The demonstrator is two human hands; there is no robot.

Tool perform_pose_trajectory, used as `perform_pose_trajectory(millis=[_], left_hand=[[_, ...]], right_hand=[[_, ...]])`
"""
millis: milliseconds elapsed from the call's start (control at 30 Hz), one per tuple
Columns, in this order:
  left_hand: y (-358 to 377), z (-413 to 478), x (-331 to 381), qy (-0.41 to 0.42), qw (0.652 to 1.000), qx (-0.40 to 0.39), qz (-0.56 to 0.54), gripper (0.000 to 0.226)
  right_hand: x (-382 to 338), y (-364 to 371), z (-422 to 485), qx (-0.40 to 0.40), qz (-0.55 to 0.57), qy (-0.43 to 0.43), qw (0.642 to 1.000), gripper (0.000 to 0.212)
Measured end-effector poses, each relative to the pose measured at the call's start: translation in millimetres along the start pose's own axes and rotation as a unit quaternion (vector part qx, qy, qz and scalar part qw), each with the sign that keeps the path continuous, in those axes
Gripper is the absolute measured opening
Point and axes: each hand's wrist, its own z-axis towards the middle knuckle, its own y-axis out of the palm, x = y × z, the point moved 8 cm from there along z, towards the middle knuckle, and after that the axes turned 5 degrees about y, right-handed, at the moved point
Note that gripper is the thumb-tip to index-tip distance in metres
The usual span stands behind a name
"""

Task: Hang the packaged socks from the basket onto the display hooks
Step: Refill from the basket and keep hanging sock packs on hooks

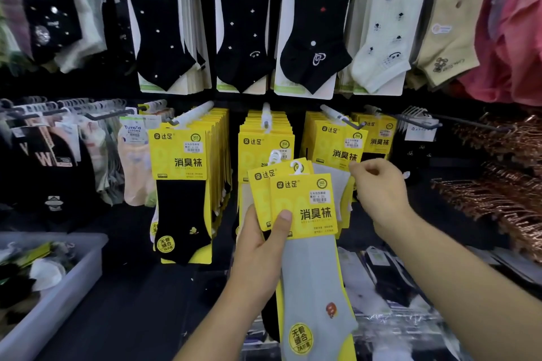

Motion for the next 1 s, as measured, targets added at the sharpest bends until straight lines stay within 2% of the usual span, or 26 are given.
perform_pose_trajectory(millis=[67, 167, 267, 400, 467, 600, 700, 900, 1000], left_hand=[[1.4, -0.9, -0.9, 0.001, 1.000, -0.002, -0.001, 0.043], [3.2, -2.4, -1.0, 0.010, 1.000, -0.002, 0.000, 0.042], [4.4, -4.5, 0.1, 0.020, 1.000, -0.006, 0.003, 0.044], [4.1, -6.2, 2.6, 0.030, 0.999, -0.006, 0.016, 0.048], [1.7, -5.9, 5.4, 0.042, 0.998, 0.000, 0.043, 0.045], [-2.1, -4.8, 7.5, 0.047, 0.996, 0.001, 0.077, 0.041], [-5.1, -3.8, 8.3, 0.045, 0.996, 0.007, 0.082, 0.042], [-5.9, -4.6, 8.9, 0.031, 0.996, 0.005, 0.086, 0.035], [-4.1, -5.4, 10.1, 0.031, 0.996, 0.001, 0.089, 0.039]], right_hand=[[2.0, 4.3, -21.3, -0.043, 0.035, 0.001, 0.998, 0.032], [-1.1, 23.7, -53.1, -0.173, 0.041, -0.005, 0.984, 0.046], [-4.7, 25.0, -65.2, -0.185, 0.009, -0.041, 0.982, 0.042], [0.4, 19.7, -64.5, -0.197, 0.069, 0.000, 0.978, 0.025], [-1.2, 12.5, -60.2, -0.185, 0.112, 0.008, 0.976, 0.019], [-21.6, -17.8, -39.8, -0.093, 0.156, -0.035, 0.983, 0.023], [-29.6, -33.0, -24.7, -0.040, 0.178, -0.018, 0.983, 0.025], [-27.1, -34.7, -5.6, -0.027, 0.148, -0.002, 0.989, 0.023], [-21.3, -32.2, 3.1, -0.023, 0.126, 0.000, 0.992, 0.030]])
